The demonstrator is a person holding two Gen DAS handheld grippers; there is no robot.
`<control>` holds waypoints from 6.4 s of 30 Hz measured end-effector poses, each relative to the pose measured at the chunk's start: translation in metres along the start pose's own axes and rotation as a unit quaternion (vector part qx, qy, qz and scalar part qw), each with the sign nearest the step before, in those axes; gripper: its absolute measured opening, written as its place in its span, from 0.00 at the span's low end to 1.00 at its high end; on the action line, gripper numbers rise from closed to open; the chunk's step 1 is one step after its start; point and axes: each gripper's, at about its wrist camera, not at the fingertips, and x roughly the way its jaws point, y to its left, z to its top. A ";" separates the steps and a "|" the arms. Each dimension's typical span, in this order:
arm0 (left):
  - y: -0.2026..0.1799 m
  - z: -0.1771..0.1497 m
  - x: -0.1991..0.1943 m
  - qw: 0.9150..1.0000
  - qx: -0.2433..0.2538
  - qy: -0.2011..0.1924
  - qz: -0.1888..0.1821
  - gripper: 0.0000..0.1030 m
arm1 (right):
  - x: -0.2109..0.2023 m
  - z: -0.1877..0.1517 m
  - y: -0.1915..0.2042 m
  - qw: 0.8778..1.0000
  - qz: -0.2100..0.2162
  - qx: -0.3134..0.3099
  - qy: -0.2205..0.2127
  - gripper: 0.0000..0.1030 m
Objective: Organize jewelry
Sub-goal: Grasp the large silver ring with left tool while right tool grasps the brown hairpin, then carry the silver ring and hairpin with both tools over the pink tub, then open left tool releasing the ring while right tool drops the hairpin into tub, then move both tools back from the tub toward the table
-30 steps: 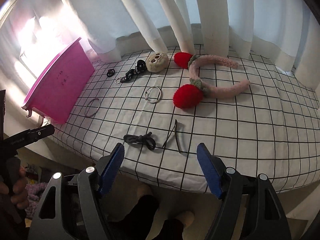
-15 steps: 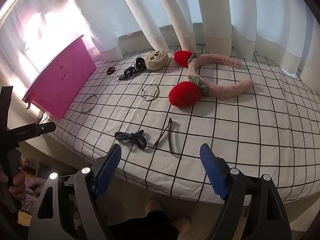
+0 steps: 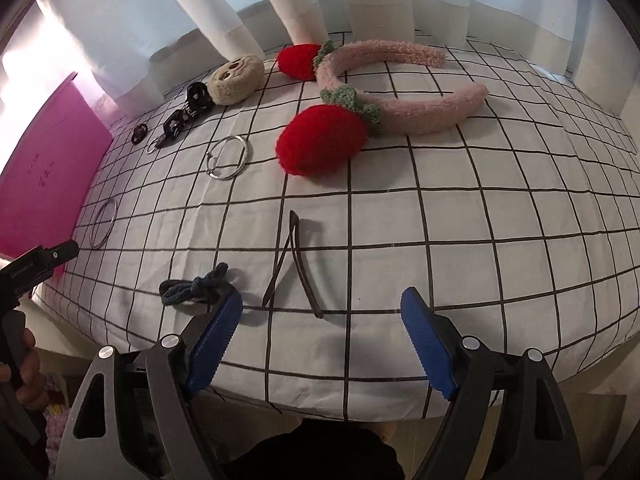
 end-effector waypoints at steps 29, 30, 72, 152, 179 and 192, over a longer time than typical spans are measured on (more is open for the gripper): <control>-0.008 0.034 0.063 0.999 0.025 -0.026 -0.005 0.95 | 0.031 0.005 0.013 0.994 -0.084 -0.062 -0.041 0.92; -0.008 0.032 0.062 0.999 0.029 -0.031 -0.007 0.95 | 0.031 0.005 0.013 0.993 -0.085 -0.062 -0.044 0.92; -0.033 0.003 0.029 0.997 0.024 -0.065 -0.044 0.68 | 0.004 0.018 0.001 0.996 0.021 -0.073 -0.042 0.14; 0.265 0.144 -0.082 0.983 -0.165 -0.053 0.055 0.92 | 0.027 0.206 0.508 0.913 0.208 -0.348 0.040 0.47; 0.218 0.103 -0.150 0.970 -0.196 -0.114 0.085 0.92 | -0.046 0.188 0.414 0.904 0.285 -0.318 -0.006 0.51; 0.120 0.071 -0.185 0.968 -0.172 -0.161 0.083 0.92 | -0.075 0.161 0.223 0.933 0.251 -0.256 -0.030 0.55</control>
